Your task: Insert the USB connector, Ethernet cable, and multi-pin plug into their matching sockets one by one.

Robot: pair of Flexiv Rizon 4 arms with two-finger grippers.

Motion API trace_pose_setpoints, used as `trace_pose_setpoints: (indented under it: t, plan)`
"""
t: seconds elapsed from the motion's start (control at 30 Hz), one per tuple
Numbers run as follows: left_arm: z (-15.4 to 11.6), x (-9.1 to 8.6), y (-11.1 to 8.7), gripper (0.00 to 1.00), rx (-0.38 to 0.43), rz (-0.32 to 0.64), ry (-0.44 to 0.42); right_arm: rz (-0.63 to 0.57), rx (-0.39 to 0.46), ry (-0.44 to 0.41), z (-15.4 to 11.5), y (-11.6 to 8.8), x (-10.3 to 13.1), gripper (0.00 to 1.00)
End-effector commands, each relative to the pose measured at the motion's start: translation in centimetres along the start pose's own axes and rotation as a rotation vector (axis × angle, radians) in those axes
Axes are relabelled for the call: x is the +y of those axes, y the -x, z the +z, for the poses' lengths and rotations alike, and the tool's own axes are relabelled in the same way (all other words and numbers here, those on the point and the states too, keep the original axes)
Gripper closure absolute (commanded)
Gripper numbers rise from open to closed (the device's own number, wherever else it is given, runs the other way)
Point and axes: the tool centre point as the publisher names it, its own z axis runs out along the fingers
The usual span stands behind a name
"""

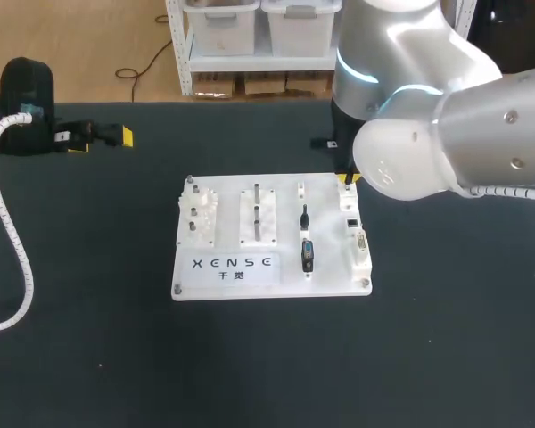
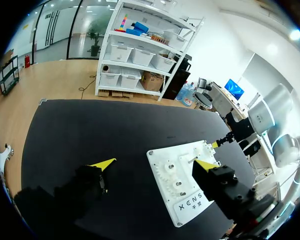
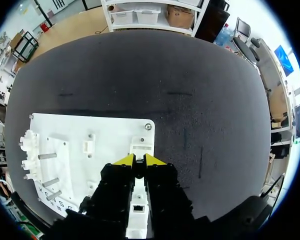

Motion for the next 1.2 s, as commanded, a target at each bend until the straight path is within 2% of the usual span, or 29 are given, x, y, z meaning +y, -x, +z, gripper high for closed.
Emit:
trace_pose_setpoints:
  t: [0.03, 1.2]
  plan:
    - [0.00, 0.00, 0.00, 0.00, 0.000, 0.000, 0.000, 0.003, -0.001, -0.002, 0.17, -0.03, -0.13, 0.95]
    - [0.00, 0.00, 0.00, 0.00, 0.000, 0.000, 0.000, 0.005, 0.009, -0.010, 0.50, -0.04, -0.14, 0.95]
